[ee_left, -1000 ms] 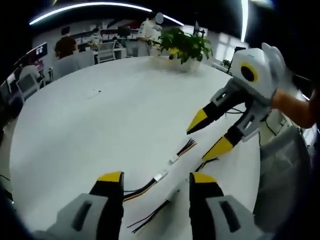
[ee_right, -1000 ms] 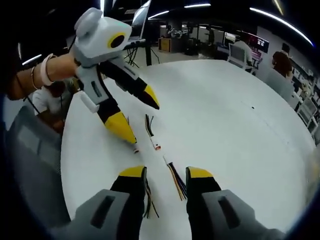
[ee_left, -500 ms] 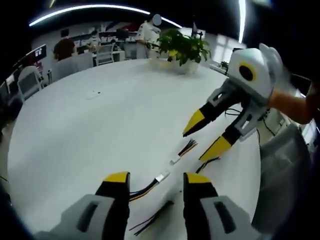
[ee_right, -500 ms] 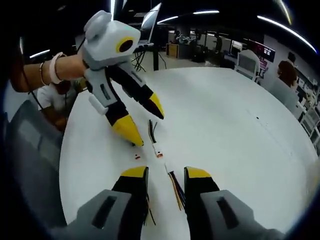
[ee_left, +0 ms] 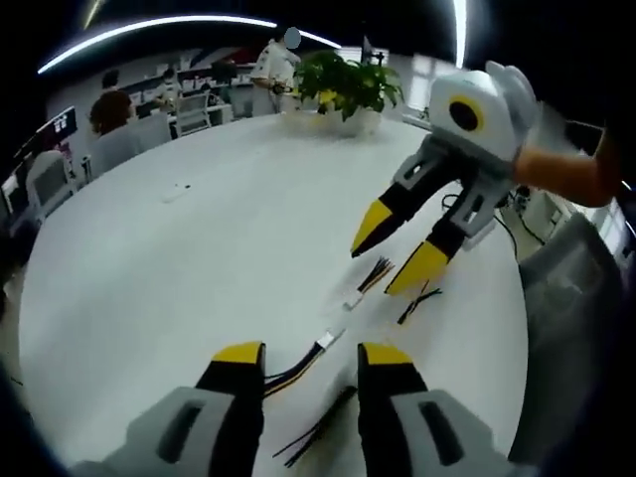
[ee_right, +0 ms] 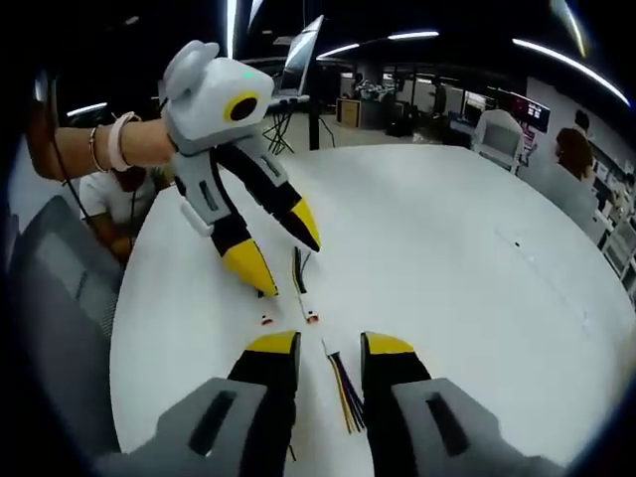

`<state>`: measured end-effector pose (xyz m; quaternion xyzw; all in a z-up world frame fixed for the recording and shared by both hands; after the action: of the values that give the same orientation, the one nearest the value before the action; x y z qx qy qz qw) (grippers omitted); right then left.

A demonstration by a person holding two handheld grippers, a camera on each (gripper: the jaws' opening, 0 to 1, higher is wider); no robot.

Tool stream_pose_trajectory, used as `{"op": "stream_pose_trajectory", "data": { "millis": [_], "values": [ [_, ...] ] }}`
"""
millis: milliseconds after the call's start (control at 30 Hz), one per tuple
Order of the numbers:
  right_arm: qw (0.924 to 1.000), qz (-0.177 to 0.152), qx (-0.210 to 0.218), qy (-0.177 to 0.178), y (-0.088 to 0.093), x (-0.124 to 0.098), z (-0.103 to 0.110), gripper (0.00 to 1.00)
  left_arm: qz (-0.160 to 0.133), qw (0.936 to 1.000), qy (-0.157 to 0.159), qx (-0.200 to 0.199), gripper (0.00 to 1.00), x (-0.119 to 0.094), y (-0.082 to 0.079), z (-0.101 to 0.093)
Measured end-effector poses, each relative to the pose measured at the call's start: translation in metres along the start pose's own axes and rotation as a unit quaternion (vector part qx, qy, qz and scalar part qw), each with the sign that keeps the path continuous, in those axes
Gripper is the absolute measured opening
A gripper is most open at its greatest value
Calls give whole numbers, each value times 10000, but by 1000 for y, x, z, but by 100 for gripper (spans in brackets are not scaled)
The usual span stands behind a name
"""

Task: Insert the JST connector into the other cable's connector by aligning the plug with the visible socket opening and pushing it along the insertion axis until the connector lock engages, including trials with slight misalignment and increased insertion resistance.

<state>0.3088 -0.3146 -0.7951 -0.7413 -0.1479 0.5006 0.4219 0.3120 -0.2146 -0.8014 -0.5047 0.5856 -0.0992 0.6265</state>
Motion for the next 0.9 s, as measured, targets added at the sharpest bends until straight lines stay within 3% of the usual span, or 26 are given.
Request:
{"op": "stream_pose_trajectory", "data": {
  "millis": [200, 300, 400, 600, 900],
  "values": [
    [9999, 77, -122, -63, 6, 3, -4, 19, -6, 9999, 113, -77, 31, 4, 3, 1],
    [9997, 123, -197, -68, 11, 5, -6, 17, 135, 9990, -46, 420, 30, 4, 1, 5],
    [9996, 100, -239, -152, 13, 7, -4, 14, 109, 9989, 61, 446, 29, 6, 2, 3],
    [9987, -15, -392, -312, 19, 13, 0, 10, 215, 9953, 248, 914, 23, 12, 4, 2],
    [9975, -384, -233, -541, 20, 14, -1, 8, -192, 9934, 632, 941, 19, 15, 0, 0]
  ]
}}
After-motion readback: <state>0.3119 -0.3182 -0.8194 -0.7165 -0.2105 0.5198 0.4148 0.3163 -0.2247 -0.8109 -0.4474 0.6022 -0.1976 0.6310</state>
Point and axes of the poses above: the point that each gripper's makers call its tool centre point, and the gripper's own axes: x roughly forward along the fingers, z roughly to its left, y roughly out of its underside, the point moved 3 cm from there along -x, roughly backward along the fingers, and after that the axes turned 12 degrees about y, right-handed, at the moved point
